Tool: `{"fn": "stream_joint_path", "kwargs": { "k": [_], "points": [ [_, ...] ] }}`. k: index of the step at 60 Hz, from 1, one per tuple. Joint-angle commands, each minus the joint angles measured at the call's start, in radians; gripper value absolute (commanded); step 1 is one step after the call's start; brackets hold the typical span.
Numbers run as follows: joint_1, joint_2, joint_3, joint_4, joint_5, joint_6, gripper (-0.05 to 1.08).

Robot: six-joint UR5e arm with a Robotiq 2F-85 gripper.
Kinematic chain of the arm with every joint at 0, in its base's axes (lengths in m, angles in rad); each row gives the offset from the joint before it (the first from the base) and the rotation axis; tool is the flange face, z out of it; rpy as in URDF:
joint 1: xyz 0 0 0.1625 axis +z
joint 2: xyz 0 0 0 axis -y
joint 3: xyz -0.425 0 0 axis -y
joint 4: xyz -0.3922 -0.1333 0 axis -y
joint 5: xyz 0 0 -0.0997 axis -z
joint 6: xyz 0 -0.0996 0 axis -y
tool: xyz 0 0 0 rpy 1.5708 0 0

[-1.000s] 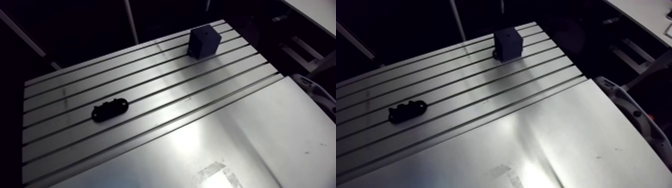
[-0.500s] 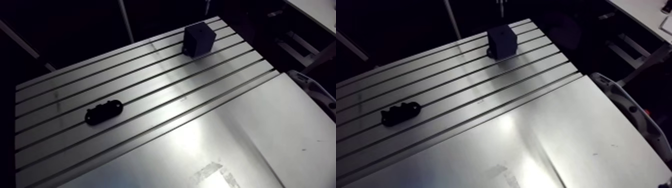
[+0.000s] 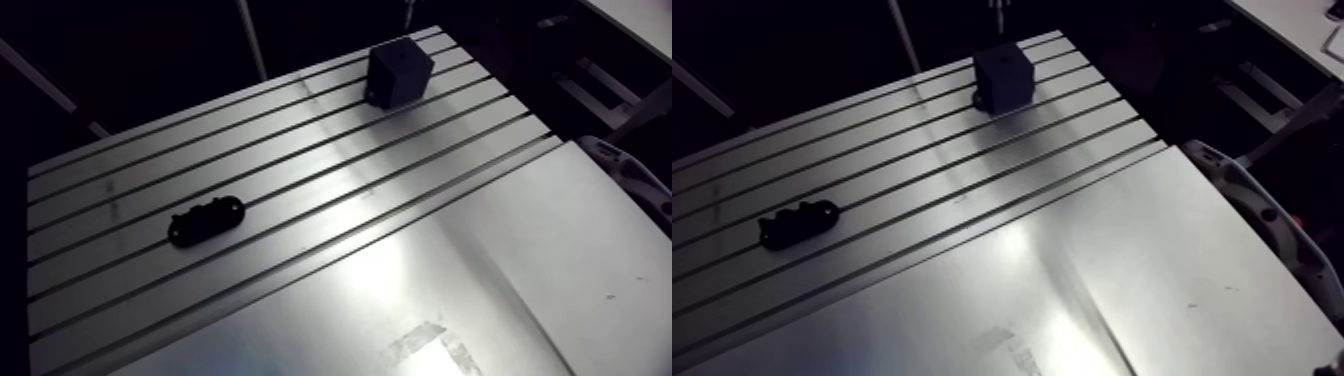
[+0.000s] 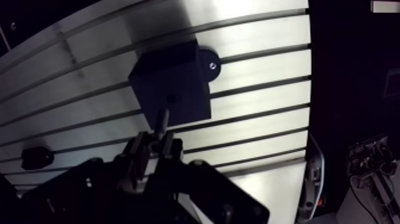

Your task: Pick up the M10 bolt and insert it into the hole until fully seated.

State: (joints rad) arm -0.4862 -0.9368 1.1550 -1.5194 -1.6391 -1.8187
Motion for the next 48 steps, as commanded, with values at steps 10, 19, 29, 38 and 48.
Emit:
{"fn": "stream_joint_path", "kwargs": {
  "k": [10, 19, 29, 38, 48],
  "points": [
    [0.000, 0.014, -0.001, -0.001, 0.005, 0.002, 1.08],
    [-0.002, 0.014, 0.005, -0.003, 0.005, 0.002, 1.08],
    [-0.002, 0.014, 0.013, -0.003, 0.003, 0.003, 1.08],
    [-0.002, 0.016, 0.017, -0.003, 0.003, 0.005, 1.08],
    [-0.002, 0.016, 0.020, -0.004, 0.003, 0.008, 1.08]
  ]
}}
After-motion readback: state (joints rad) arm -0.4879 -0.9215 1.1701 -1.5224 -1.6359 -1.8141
